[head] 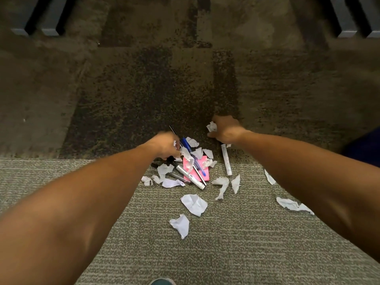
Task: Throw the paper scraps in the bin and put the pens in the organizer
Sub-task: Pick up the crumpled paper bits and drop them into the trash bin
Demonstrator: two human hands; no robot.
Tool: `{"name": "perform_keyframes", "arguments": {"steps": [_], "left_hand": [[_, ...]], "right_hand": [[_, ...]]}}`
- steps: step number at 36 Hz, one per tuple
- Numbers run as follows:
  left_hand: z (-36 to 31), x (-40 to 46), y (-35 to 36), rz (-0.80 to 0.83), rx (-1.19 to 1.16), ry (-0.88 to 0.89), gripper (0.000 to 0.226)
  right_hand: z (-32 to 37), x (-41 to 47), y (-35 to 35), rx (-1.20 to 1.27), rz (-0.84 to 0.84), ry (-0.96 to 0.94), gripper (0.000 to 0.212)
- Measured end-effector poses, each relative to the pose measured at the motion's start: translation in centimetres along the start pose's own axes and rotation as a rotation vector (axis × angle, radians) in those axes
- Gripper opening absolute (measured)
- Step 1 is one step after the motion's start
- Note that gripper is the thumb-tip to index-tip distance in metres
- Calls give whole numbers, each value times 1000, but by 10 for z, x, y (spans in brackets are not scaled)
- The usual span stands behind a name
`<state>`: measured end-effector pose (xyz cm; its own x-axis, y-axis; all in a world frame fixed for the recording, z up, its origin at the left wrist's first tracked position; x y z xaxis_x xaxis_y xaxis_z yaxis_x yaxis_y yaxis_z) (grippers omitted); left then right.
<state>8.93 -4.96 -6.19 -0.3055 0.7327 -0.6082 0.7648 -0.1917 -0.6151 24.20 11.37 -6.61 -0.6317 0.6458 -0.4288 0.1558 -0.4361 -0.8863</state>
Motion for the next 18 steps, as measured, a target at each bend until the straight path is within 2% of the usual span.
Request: {"name": "perform_keyframes", "arguments": {"steps": [7, 12, 18], "left_hand": [[4, -5, -2, -31, -73, -2, 16], [4, -13, -14, -71, -204, -13, 8], [-5, -28, -25, -100, -394, 16, 13]], "right_hand": [[1, -1, -1, -47, -14, -16, 31], [-2, -14, -15, 8, -43, -23, 34], [-6, -36, -41, 42, -34, -39, 29]]}}
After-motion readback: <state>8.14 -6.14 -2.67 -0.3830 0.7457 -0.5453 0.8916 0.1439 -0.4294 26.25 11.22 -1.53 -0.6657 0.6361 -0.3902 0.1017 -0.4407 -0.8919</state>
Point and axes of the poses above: each hand's wrist, its own x-axis towards the middle knuckle, its own y-axis out of the palm, z = x × y, the point moved 1 cm from there along x, towards the middle knuckle, and after that the axes turned 8 degrees about -x, right-handed, at the moved point
